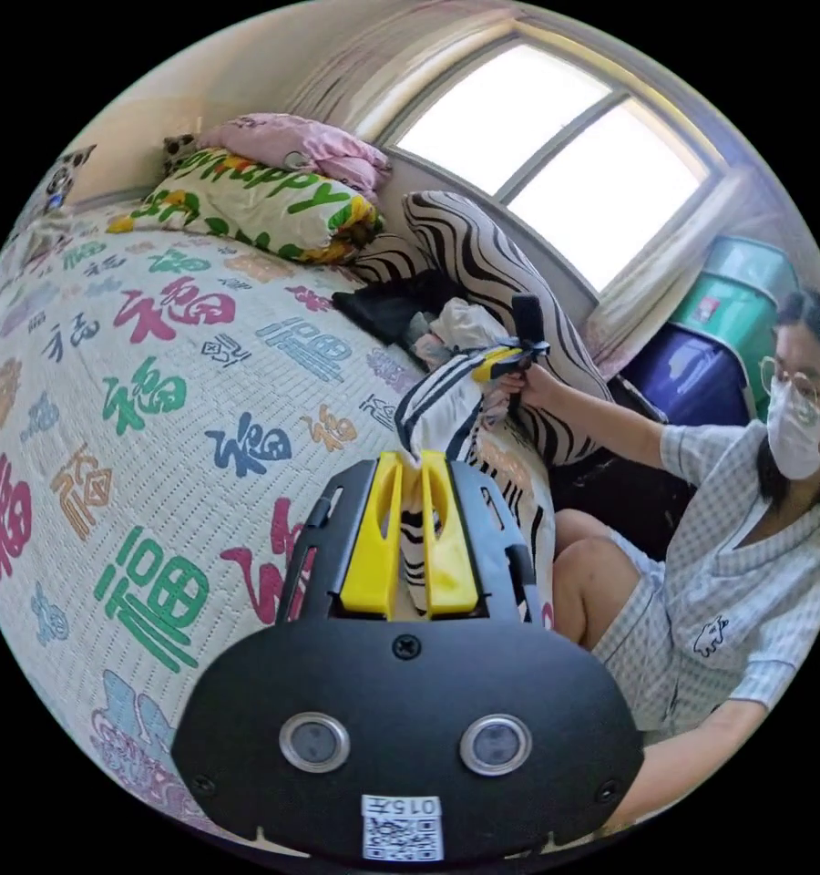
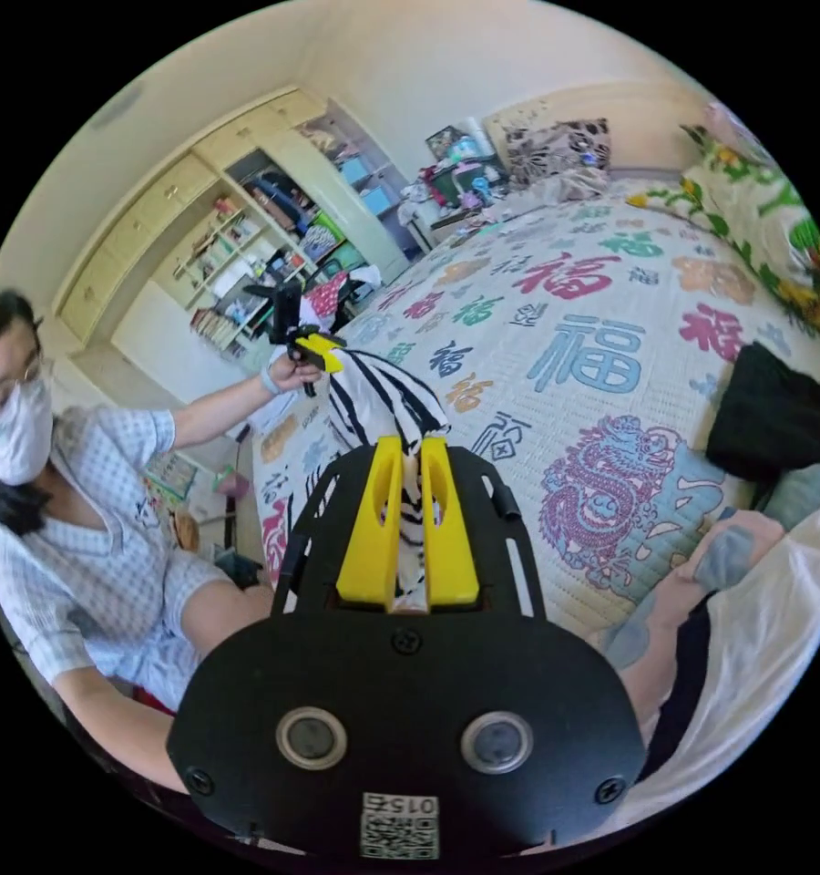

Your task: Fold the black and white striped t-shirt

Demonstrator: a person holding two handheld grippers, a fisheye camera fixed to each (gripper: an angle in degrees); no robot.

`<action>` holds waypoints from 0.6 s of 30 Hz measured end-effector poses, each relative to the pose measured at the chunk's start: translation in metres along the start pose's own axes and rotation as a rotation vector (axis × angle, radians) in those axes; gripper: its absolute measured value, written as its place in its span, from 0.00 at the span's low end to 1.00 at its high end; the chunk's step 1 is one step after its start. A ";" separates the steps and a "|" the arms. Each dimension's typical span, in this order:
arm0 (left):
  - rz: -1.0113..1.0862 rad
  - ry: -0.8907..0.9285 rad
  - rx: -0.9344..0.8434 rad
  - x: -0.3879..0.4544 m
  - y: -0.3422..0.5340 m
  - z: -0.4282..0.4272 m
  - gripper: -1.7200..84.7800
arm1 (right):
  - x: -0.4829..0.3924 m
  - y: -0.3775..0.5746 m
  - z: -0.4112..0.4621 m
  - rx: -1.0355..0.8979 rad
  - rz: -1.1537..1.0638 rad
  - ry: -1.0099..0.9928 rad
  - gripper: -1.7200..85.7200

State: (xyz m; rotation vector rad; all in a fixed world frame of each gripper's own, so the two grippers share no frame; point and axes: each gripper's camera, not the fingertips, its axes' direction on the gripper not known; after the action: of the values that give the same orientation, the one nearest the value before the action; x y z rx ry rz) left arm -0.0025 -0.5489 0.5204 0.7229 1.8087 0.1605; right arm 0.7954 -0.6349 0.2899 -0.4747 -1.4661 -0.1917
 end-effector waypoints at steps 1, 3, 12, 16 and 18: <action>0.066 -0.007 -0.019 0.025 0.008 -0.001 0.04 | -0.018 0.007 -0.001 -0.025 -0.055 0.007 0.07; 0.149 -0.018 -0.047 0.062 0.025 -0.001 0.04 | -0.048 0.020 0.001 -0.071 -0.134 0.035 0.07; 0.226 -0.207 -0.230 0.179 0.131 0.047 0.05 | -0.147 0.090 0.083 -0.446 -0.316 0.247 0.06; 0.112 -0.254 -0.218 0.186 0.151 0.048 0.06 | -0.147 0.106 0.100 -0.438 -0.184 0.265 0.04; 0.050 -0.230 -0.265 0.184 0.152 0.039 0.06 | -0.144 0.106 0.092 -0.404 -0.114 0.212 0.03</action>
State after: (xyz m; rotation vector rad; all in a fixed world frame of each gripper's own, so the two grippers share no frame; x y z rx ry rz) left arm 0.0582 -0.3353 0.4240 0.5734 1.5160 0.3302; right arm 0.7396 -0.5244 0.1313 -0.6743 -1.2475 -0.6183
